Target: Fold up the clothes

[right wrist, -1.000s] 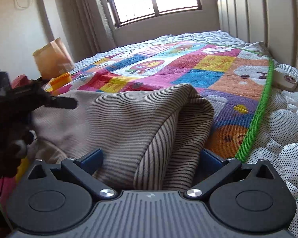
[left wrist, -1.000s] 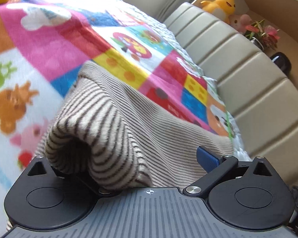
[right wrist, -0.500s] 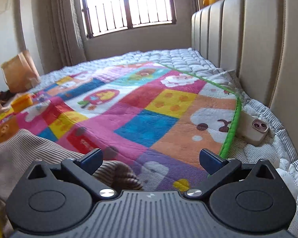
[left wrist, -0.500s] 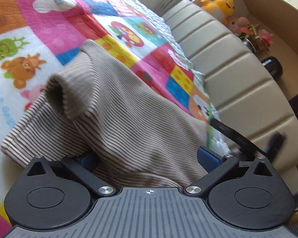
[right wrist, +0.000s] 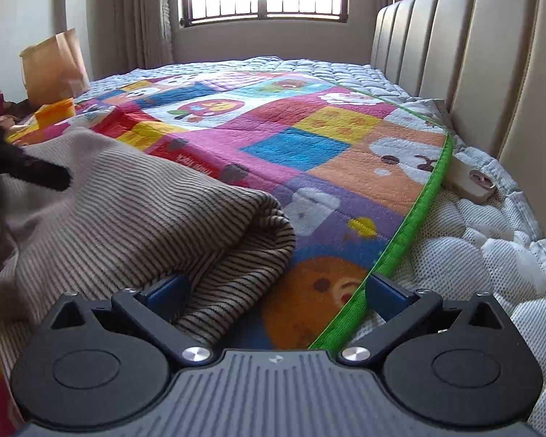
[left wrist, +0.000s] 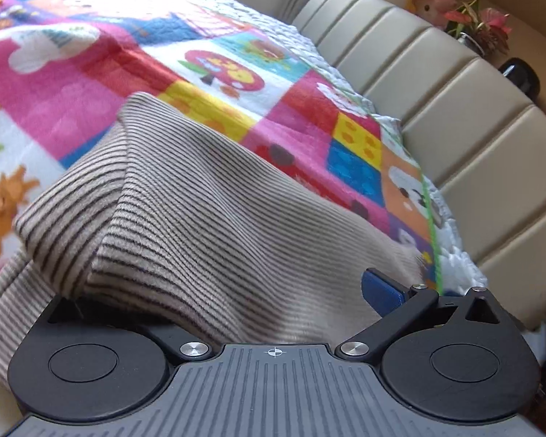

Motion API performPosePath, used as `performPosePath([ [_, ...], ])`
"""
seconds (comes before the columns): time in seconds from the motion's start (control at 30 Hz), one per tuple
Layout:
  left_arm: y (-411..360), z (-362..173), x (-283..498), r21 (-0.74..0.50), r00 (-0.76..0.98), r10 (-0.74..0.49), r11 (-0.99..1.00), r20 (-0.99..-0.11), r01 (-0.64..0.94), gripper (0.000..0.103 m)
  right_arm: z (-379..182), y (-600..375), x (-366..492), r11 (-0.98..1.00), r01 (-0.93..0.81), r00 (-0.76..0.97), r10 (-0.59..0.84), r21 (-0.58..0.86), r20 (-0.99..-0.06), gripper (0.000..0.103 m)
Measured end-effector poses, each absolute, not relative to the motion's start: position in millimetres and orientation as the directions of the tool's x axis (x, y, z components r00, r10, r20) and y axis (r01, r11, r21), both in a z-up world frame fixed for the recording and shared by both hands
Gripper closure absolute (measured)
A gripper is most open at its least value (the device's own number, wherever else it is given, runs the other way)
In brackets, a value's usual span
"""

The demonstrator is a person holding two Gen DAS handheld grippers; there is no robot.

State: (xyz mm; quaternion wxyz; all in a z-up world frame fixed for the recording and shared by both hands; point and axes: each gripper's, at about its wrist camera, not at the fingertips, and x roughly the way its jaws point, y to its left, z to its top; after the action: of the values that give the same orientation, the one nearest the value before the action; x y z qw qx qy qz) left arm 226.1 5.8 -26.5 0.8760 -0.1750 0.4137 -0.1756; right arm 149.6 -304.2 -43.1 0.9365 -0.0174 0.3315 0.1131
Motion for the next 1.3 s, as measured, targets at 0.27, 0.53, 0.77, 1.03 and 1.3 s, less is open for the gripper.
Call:
performPosePath([
  [0.27, 24.7, -18.2, 190.1, -0.254, 0.625, -0.293, 0.955, -0.724, 0.153, 0.000, -16.2, -319.4, 144.2, 0.961, -0.239, 0.769, 0.275, 0.139, -0.577, 0.000],
  [0.53, 69.7, -10.9, 148.2, -0.501, 0.583, -0.460, 0.859, -0.669, 0.103, 0.000, 7.6, -320.9, 170.9, 0.962, -0.244, 0.810, 0.270, 0.120, -0.520, 0.000],
  [0.77, 63.1, -21.0, 142.9, -0.652, 0.503, -0.595, 0.754, -0.627, 0.081, 0.000, -4.4, -291.8, 220.3, 0.959, -0.281, 0.798, 0.246, 0.021, -0.550, 0.001],
  [1.03, 31.2, -23.7, 214.1, -0.461, 0.545, -0.468, 0.873, -0.695, 0.161, 0.025, -38.2, -296.2, 205.5, 0.970, -0.244, 0.764, 0.177, -0.022, -0.620, 0.014],
  [1.3, 38.6, -21.5, 298.9, -0.421, 0.567, -0.435, 0.892, -0.699, 0.165, 0.027, -40.0, -277.1, 151.2, 0.968, -0.240, 0.757, 0.232, 0.071, -0.611, 0.014],
])
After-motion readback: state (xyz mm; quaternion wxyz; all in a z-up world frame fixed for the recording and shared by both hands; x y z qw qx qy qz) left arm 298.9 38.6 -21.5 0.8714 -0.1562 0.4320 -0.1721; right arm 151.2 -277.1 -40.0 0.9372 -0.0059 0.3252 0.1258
